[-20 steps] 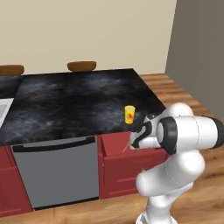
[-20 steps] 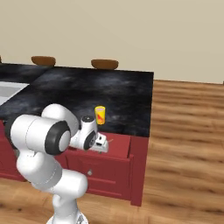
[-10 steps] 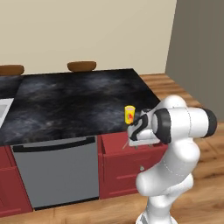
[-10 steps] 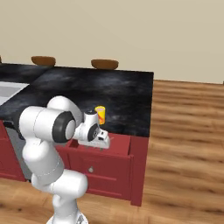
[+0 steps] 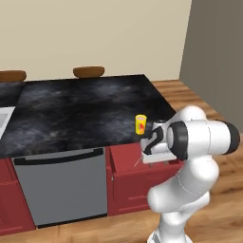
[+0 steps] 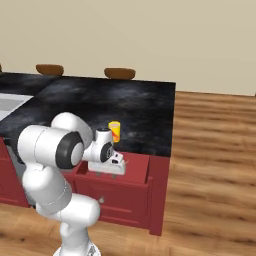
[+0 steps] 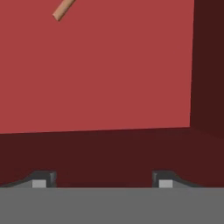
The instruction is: Pick up the straw from the right drawer and put it inside the smoothie cup.
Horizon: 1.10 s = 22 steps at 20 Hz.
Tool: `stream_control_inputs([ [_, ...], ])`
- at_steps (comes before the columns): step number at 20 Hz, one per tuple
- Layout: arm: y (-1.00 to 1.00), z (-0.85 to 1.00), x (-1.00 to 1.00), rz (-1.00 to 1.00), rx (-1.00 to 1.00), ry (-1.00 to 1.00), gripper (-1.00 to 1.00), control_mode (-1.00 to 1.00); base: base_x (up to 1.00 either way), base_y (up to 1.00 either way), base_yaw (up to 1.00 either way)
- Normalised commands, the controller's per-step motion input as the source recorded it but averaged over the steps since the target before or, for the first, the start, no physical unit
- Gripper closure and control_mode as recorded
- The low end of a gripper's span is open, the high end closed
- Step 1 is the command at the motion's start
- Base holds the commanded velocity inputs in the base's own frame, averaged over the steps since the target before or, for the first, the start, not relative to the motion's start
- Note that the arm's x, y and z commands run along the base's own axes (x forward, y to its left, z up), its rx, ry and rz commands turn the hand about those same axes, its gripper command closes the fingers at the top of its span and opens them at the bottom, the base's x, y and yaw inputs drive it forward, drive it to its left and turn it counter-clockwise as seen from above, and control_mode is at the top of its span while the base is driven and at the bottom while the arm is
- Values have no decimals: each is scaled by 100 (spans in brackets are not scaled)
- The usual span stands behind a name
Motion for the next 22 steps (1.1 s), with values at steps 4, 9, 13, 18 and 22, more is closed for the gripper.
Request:
stream_control_inputs([
  [4,-16,-42,-100,0,0,0,-100,-100,0,0,0],
  [9,-4,-10,-100,1,0,0,-100,-100,0,0,0],
  [13,0,18,-83,4,0,0,-100,-100,0,0,0],
  [18,0,87,-4,0,0,0,-100,-100,0,0,0],
  [22,1,79,6,0,0,-2,-100,-100,0,0,0],
])
